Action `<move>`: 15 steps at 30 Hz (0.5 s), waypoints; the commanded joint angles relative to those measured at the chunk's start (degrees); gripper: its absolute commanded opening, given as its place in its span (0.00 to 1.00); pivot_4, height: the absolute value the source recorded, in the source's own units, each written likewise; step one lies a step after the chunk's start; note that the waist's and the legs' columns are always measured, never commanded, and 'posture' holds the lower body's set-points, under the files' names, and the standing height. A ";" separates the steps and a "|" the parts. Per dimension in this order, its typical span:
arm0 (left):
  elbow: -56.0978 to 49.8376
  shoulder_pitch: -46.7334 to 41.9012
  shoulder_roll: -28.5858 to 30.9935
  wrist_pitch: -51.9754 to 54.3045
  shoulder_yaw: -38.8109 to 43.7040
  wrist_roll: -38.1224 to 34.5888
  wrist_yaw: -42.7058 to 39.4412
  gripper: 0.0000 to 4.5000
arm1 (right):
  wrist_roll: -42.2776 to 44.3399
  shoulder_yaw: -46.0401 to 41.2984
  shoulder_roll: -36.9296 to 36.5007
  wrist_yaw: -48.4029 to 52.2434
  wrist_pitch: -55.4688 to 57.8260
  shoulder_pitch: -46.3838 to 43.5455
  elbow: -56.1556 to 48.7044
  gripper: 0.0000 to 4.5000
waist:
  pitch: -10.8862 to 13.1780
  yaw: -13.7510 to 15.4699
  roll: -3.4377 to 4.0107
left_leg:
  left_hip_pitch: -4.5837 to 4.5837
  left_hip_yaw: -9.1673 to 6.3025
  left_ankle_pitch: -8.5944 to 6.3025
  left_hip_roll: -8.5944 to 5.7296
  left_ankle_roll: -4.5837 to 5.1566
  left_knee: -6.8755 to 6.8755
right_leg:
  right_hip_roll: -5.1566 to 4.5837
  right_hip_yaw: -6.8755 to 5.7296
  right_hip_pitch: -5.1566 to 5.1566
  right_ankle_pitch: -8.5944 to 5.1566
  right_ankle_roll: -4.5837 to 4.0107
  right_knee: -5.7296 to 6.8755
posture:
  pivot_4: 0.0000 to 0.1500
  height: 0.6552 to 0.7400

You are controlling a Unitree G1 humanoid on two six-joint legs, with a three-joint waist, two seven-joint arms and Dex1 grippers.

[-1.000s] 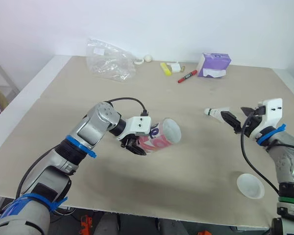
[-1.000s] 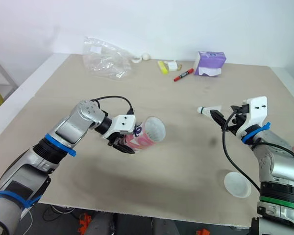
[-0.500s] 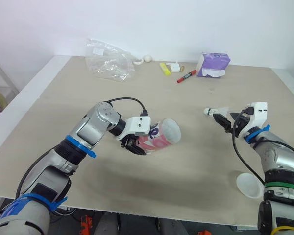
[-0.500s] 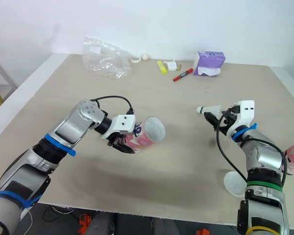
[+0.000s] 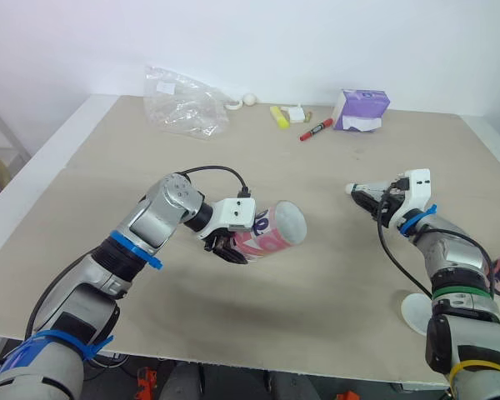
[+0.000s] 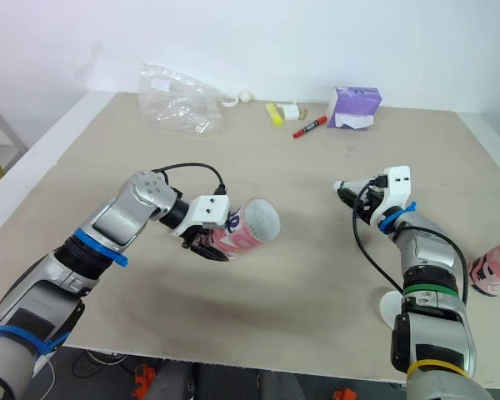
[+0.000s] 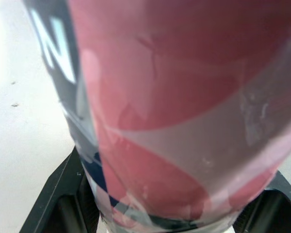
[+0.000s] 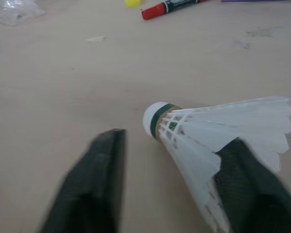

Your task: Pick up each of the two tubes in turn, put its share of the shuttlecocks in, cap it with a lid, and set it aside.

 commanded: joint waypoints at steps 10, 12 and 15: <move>-0.30 0.57 -0.31 0.08 -0.46 0.93 1.61 0.64 | -0.17 -0.80 -1.34 2.16 -3.05 0.57 -6.32 0.01 | 0.00 -0.07 0.01 | -0.01 0.00 0.00 0.00 0.00 0.00 | 0.00 0.00 0.00 0.00 0.01 0.00 | 1.00 1.00; -0.09 0.40 -0.31 -0.07 -0.48 0.88 1.42 0.64 | 0.21 -0.74 -2.90 3.26 -2.43 3.74 -15.82 0.01 | 0.00 0.04 0.04 | -0.01 -0.01 0.00 0.00 0.00 -0.01 | 0.00 0.00 0.00 -0.01 0.02 0.00 | 1.00 1.00; 0.33 0.19 -0.26 -0.47 -0.53 0.90 1.19 0.64 | -1.08 -0.08 -7.18 6.34 -4.25 9.48 -31.24 0.01 | 0.01 0.26 0.18 | -0.08 -0.02 0.00 -0.03 0.00 -0.02 | -0.01 0.00 -0.02 0.03 0.22 -0.01 | 1.00 1.00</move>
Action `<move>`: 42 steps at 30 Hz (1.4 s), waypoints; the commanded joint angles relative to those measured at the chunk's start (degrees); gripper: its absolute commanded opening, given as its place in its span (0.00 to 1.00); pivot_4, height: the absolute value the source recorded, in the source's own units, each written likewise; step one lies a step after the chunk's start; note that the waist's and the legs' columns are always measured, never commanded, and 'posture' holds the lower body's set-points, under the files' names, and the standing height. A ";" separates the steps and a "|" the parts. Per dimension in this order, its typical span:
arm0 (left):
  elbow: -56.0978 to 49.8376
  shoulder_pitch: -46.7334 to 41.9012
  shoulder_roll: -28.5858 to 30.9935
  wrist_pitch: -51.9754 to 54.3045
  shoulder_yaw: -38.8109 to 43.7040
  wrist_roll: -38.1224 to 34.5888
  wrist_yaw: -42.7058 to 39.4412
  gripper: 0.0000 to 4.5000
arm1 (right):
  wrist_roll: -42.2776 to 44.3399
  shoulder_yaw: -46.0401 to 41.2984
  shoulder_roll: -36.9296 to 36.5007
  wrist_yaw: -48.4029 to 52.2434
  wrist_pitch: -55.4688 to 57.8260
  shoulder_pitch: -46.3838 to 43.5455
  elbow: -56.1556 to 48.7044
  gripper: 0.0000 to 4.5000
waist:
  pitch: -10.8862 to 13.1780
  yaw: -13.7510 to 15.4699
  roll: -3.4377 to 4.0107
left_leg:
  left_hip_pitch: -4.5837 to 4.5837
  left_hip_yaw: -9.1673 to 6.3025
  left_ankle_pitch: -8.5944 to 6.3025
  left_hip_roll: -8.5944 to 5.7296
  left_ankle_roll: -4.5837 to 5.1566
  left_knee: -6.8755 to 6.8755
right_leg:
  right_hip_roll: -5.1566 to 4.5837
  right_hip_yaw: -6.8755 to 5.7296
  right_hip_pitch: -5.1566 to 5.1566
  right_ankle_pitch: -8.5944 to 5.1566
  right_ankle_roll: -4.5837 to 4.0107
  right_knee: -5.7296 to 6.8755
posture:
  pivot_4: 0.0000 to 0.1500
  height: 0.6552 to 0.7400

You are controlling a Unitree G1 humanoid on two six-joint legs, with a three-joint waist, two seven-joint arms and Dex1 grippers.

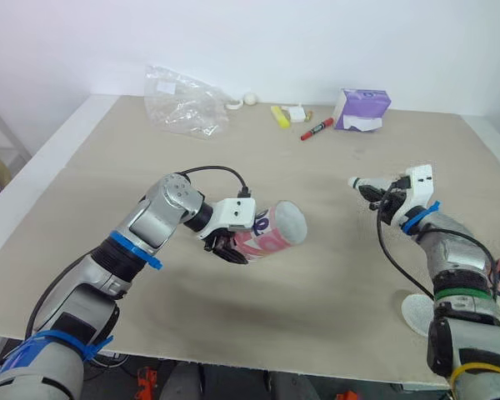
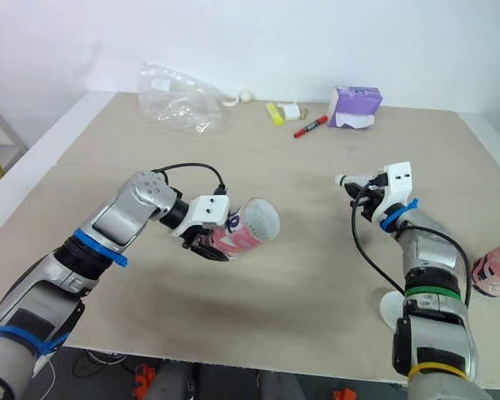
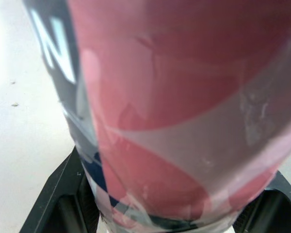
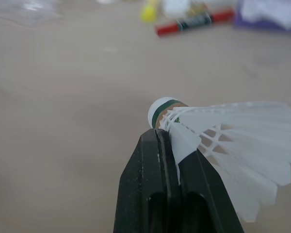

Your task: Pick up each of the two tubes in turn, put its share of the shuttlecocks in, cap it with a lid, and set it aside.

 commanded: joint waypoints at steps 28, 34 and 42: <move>3.08 -1.01 -1.87 -2.22 -0.82 1.26 0.60 0.64 | -0.12 12.59 -19.92 23.60 -15.11 9.02 -56.25 0.01 | 0.03 0.65 0.06 | -0.16 0.10 0.00 -0.03 -0.04 0.13 | -0.10 0.00 -0.12 -0.18 -0.19 -0.04 | 1.00 1.00; 2.44 -0.50 -1.73 -1.89 -0.89 1.24 0.67 0.64 | 1.35 13.54 -20.27 25.40 -13.03 6.18 -55.49 0.44 | 0.03 0.78 0.05 | -0.19 0.09 0.00 -0.03 -0.04 0.12 | -0.09 0.00 -0.13 -0.18 -0.19 -0.05 | 1.00 1.00; 1.96 -0.09 -1.44 -1.69 -1.00 1.29 0.75 0.64 | 8.83 6.01 -23.56 27.37 -6.12 6.28 -52.17 0.97 | 0.03 0.88 0.05 | -0.19 0.09 0.00 -0.02 -0.03 0.11 | -0.09 0.00 -0.12 -0.18 -0.20 -0.04 | 1.00 1.00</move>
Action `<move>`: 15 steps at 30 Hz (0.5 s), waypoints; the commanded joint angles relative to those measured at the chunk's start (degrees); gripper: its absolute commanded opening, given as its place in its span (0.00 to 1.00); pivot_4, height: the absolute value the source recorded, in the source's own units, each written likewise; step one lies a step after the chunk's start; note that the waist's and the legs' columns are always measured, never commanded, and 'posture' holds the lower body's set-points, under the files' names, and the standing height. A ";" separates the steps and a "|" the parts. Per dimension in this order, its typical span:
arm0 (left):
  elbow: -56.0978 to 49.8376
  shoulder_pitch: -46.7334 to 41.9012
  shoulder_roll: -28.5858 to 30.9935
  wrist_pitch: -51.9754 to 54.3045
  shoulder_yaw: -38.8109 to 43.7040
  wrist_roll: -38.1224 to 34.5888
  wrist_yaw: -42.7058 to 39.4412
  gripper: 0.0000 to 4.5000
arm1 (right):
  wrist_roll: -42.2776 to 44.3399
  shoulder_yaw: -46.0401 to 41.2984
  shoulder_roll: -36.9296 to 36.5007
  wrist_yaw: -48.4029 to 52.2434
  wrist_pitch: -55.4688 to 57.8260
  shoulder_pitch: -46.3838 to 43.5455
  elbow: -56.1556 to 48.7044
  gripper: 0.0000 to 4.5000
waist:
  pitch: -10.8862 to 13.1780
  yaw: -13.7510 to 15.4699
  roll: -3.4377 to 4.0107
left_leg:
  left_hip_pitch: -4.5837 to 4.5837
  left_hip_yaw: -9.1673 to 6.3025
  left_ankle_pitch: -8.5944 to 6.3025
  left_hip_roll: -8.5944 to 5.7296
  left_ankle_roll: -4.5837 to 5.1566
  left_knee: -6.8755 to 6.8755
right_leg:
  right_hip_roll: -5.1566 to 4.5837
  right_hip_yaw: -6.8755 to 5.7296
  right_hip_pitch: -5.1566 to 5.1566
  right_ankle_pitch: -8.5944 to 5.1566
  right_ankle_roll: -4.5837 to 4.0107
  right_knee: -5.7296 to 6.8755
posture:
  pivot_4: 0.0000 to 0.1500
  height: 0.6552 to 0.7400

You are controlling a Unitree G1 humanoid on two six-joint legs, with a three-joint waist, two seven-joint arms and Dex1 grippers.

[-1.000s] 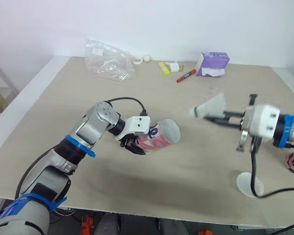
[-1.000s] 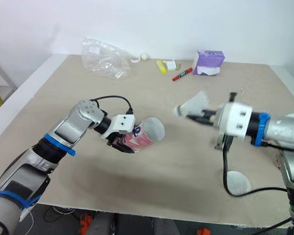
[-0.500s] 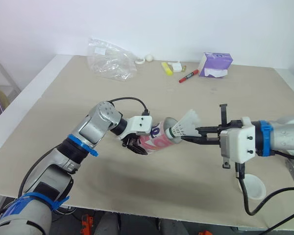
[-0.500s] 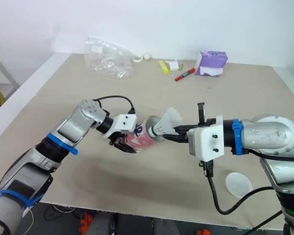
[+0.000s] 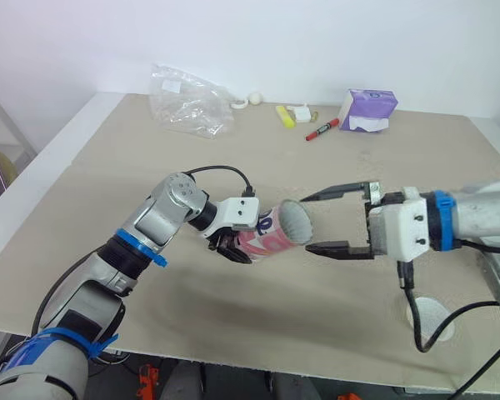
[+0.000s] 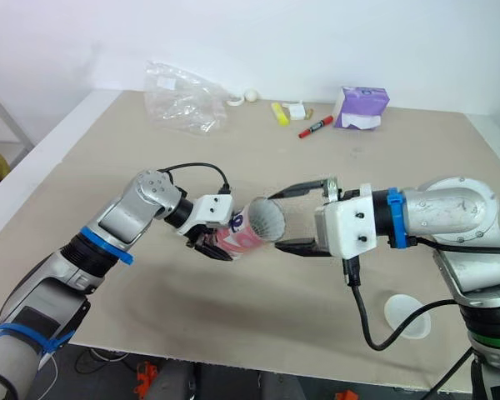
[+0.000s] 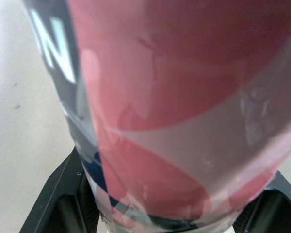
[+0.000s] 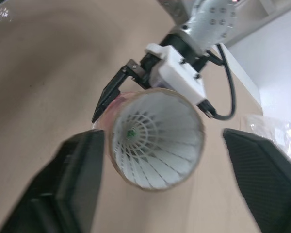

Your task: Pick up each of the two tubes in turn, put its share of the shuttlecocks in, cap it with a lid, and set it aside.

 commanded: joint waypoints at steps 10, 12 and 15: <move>0.01 0.57 -0.14 -0.22 -1.11 1.31 0.94 0.64 | 5.94 -5.00 -2.44 0.72 9.90 -1.53 2.25 0.65 | -0.01 0.02 0.02 | 0.02 0.01 0.00 0.01 0.00 -0.02 | 0.00 0.00 0.00 0.00 -0.01 0.00 | 1.00 1.00; 0.26 0.47 -0.20 -0.35 -1.13 1.35 0.95 0.64 | 4.76 -1.57 -0.77 0.09 10.80 -3.66 1.70 0.47 | -0.01 -0.07 0.02 | 0.02 0.00 0.00 0.01 0.00 -0.03 | 0.01 0.00 0.00 -0.01 -0.01 0.00 | 1.00 1.00; 0.49 0.48 -0.20 -0.58 -1.13 1.42 0.91 0.64 | 2.34 2.55 0.95 0.14 11.00 -5.76 1.49 0.15 | -0.02 -0.06 0.03 | 0.05 0.00 0.00 0.01 0.00 -0.02 | 0.01 0.00 0.00 0.01 -0.02 0.01 | 1.00 1.00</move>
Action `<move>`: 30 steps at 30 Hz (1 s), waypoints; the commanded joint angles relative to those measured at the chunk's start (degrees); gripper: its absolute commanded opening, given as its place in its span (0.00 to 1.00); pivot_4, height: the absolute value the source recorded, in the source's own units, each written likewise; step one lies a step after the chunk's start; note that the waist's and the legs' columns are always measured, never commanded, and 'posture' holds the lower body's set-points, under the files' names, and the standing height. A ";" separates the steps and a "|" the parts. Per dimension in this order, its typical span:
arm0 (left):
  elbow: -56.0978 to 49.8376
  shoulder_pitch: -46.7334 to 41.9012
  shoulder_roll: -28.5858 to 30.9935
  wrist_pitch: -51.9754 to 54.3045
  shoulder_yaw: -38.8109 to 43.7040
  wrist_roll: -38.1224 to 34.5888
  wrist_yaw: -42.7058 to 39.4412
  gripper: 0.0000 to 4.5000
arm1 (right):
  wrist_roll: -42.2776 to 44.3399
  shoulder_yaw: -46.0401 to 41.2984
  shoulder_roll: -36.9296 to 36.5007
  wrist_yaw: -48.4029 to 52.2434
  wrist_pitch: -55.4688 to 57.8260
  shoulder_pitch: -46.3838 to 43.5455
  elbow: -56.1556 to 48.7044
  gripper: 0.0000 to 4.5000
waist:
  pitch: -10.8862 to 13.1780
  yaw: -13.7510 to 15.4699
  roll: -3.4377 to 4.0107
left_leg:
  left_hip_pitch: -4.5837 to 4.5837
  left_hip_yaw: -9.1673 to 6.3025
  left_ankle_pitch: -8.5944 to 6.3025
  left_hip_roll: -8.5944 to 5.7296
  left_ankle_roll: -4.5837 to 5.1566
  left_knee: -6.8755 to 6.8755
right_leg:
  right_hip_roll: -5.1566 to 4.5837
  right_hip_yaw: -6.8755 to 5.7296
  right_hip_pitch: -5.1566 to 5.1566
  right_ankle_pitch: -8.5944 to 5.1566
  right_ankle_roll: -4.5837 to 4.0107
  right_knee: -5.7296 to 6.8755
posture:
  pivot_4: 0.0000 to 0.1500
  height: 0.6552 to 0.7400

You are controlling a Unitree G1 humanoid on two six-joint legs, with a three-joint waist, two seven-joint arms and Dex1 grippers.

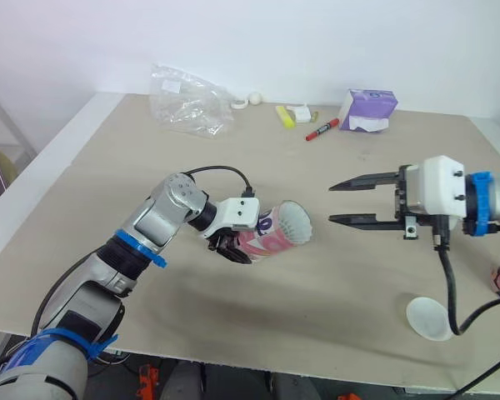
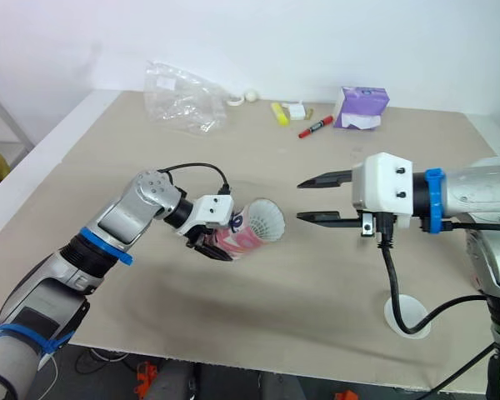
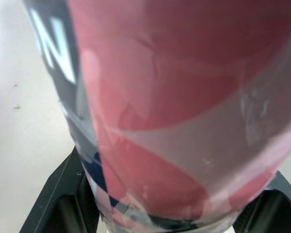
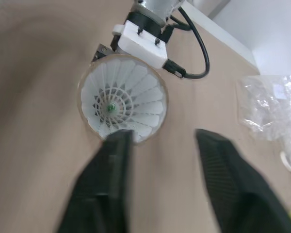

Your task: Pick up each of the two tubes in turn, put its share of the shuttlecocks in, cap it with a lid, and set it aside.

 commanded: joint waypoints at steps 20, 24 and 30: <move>1.07 0.52 -1.33 -0.28 -0.97 1.48 1.47 0.64 | -22.41 28.60 15.36 4.92 3.72 -18.17 10.97 0.02 | -0.08 0.36 -0.08 | 0.04 0.04 0.01 0.15 0.00 0.03 | 0.12 -0.02 -0.04 0.11 -0.13 0.04 | 1.00 1.00; 1.14 0.77 -1.39 -0.27 -0.83 1.51 1.66 0.64 | -24.33 31.84 18.02 7.88 4.85 -20.32 13.00 0.02 | -0.09 -0.44 -0.09 | 0.22 0.04 0.08 0.18 0.11 0.02 | 0.16 -0.02 0.05 0.22 -0.20 0.09 | 1.00 1.00; 1.12 1.12 -1.70 -0.16 -0.50 1.82 1.87 0.64 | -26.54 34.03 21.22 10.73 4.88 -21.84 15.10 0.02 | -0.24 -0.89 -0.09 | 0.34 0.04 0.14 0.18 0.17 0.02 | 0.15 -0.02 0.12 0.27 -0.24 0.12 | 1.00 1.00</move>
